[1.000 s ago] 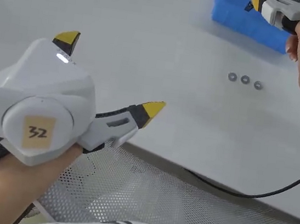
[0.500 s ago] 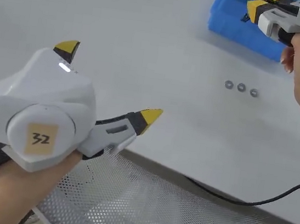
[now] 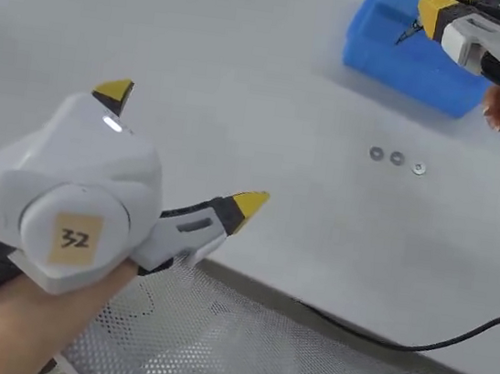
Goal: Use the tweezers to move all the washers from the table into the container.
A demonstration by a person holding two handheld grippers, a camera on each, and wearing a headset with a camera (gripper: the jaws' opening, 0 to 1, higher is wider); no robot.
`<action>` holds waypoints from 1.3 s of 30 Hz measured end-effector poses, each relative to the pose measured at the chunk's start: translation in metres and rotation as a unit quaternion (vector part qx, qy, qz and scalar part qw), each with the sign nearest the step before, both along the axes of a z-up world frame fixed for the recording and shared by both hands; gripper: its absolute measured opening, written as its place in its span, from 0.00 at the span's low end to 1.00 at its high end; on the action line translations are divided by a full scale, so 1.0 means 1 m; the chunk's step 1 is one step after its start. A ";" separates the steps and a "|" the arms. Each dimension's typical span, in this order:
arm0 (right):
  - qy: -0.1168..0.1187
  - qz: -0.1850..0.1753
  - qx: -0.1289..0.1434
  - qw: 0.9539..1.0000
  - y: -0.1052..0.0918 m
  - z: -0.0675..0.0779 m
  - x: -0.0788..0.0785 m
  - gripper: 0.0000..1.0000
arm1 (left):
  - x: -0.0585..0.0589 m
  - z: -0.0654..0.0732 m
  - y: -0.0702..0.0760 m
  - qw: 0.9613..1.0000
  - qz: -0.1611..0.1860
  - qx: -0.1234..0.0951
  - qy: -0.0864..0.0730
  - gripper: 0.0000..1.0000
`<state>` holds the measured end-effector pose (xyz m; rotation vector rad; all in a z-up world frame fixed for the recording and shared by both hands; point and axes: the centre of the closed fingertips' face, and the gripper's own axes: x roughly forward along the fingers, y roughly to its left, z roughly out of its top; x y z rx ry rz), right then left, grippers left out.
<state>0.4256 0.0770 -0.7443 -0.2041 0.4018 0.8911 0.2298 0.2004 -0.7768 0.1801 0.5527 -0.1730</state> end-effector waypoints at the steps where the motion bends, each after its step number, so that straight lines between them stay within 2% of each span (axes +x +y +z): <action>1: -0.003 0.003 0.000 1.000 0.000 0.005 -0.005 0.02 | 0.000 0.000 0.000 1.000 0.000 0.000 0.000 0.99; 5: -0.005 0.011 0.000 1.000 0.000 0.011 -0.014 0.02 | 0.000 0.002 0.003 1.000 0.005 0.004 -0.005 0.99; 8: -0.006 0.020 0.001 1.000 -0.002 0.015 -0.029 0.02 | 0.000 0.001 0.003 1.000 0.005 0.004 -0.002 0.99; 17: 0.016 0.025 -0.004 1.000 -0.012 0.008 -0.052 0.02 | 0.000 0.000 0.001 1.000 0.001 0.004 0.000 0.99; 24: 0.047 0.025 -0.013 0.999 -0.018 -0.015 -0.072 0.02 | 0.000 -0.001 0.001 1.000 0.001 0.005 0.002 0.99; 32: 0.057 0.025 -0.046 0.997 -0.023 -0.034 -0.082 0.02 | 0.000 -0.002 0.000 1.000 0.000 0.007 0.004 0.98; 39: 0.079 0.029 -0.050 0.995 -0.023 -0.046 -0.092 0.02 | -0.001 -0.003 0.000 1.000 -0.001 0.008 0.007 0.98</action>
